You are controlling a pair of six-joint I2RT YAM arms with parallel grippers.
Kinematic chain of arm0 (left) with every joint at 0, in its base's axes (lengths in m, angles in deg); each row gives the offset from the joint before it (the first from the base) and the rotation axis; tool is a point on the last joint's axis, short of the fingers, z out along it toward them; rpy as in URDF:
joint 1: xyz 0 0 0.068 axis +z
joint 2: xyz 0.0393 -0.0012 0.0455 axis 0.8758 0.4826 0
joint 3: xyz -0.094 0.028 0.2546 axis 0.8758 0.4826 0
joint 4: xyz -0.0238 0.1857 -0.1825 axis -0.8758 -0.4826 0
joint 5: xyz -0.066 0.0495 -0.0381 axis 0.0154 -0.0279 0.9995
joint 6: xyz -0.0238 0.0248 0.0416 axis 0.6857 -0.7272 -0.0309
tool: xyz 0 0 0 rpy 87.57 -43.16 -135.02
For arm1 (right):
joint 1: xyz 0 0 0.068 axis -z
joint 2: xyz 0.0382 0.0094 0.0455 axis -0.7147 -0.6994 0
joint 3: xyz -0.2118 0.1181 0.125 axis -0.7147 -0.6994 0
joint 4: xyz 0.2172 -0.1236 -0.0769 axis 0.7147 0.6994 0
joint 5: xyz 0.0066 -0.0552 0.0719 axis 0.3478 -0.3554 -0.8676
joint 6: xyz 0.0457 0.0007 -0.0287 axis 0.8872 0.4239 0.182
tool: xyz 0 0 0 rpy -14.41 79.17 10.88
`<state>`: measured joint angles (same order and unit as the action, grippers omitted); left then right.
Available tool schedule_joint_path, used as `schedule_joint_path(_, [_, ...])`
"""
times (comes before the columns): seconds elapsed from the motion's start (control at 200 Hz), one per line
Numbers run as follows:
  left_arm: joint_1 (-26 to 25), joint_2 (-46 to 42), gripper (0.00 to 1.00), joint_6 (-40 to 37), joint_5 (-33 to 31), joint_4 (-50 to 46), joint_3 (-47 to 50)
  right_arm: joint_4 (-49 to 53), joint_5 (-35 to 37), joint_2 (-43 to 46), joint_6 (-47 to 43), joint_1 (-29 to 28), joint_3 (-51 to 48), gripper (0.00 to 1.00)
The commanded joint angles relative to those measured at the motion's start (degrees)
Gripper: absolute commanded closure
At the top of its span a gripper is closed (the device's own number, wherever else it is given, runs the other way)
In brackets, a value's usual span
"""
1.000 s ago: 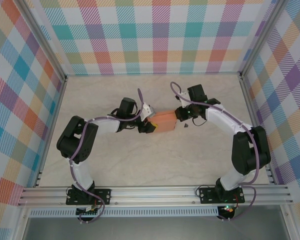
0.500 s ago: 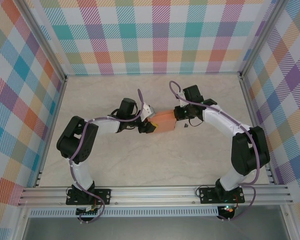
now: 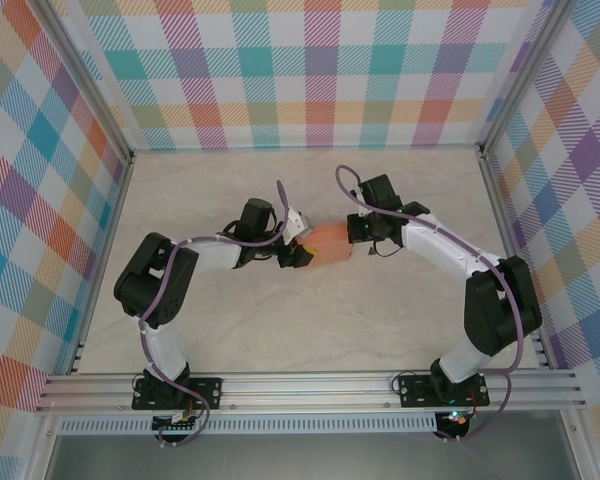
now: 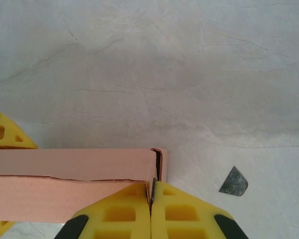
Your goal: Fold the paper box
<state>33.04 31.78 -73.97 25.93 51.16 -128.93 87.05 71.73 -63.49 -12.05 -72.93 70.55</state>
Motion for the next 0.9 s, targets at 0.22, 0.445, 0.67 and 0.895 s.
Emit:
schedule_joint_path(0.22, [-0.77, 0.07, 0.5, 1.16, -1.88, -0.31, 0.1, -7.8, -1.84, 3.39, -4.53, -1.52, -12.78, 0.88])
schedule_joint_path(0.445, [-0.73, 0.7, 0.5, 0.46, -1.83, -2.66, -1.4, -8.5, -1.06, 6.98, -4.58, -1.52, -15.27, 0.74])
schedule_joint_path(0.67, [-0.75, 0.93, 0.51, -0.42, -1.84, -3.83, -1.89, -5.11, 0.03, 14.39, -2.92, -1.35, -14.29, 0.59])
schedule_joint_path(0.895, [-0.73, 1.05, 0.51, -1.56, -0.97, -5.19, -2.44, 1.45, -1.7, 19.23, 4.35, 3.71, -10.11, 0.25])
